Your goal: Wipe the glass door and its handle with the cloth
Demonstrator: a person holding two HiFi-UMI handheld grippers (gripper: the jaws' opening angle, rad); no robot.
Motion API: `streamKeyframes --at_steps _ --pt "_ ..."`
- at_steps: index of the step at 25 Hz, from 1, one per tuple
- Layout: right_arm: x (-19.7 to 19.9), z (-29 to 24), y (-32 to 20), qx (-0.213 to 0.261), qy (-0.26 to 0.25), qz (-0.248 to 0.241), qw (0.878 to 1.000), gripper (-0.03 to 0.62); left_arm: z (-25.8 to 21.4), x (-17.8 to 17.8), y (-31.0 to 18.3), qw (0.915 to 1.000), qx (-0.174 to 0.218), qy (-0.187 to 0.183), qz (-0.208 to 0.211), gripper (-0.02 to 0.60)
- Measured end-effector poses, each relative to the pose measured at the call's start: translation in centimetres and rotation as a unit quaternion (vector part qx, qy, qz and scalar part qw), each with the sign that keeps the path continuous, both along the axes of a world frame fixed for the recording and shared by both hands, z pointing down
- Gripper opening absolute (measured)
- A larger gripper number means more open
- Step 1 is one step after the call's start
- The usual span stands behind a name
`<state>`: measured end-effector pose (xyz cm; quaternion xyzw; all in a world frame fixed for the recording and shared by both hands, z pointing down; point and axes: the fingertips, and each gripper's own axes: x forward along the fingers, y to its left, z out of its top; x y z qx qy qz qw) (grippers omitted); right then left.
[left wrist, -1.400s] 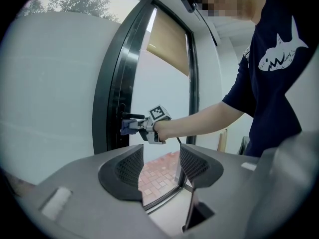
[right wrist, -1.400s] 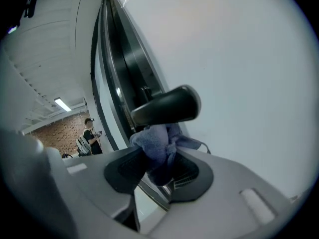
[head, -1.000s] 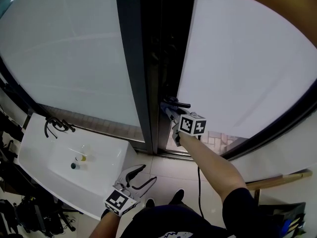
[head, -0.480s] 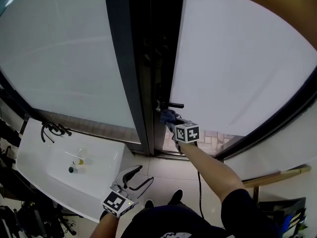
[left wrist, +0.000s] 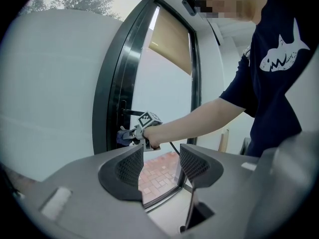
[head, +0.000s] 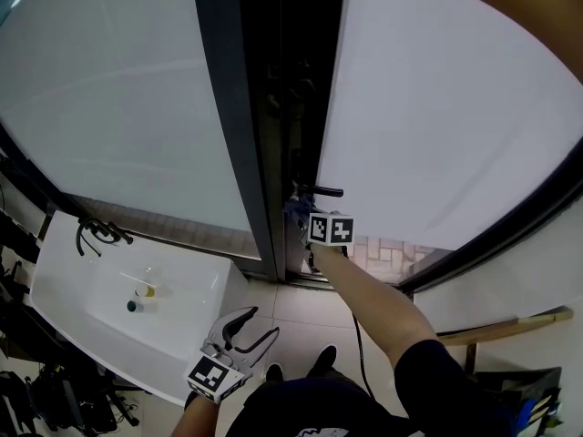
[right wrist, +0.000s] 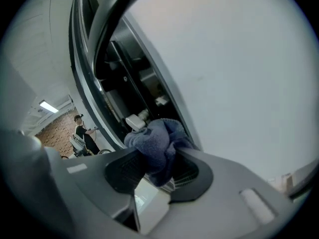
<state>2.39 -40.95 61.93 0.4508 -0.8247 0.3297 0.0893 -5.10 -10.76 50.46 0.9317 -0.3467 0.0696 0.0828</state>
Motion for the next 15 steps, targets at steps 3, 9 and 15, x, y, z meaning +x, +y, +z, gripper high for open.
streamKeyframes --at_steps 3,9,15 --pt "-0.3 0.9 -0.3 -0.004 0.021 -0.007 1.000 0.129 0.4 -0.1 0.0 1.0000 -0.002 0.001 -0.005 0.222" --pt "-0.6 3.4 -0.7 -0.010 0.063 -0.017 0.998 0.129 0.7 -0.2 -0.2 0.9999 -0.002 0.001 -0.011 0.222" --pt "-0.5 5.5 0.1 -0.028 0.075 -0.025 0.996 0.129 0.5 -0.4 -0.1 0.9999 -0.005 0.000 -0.017 0.222"
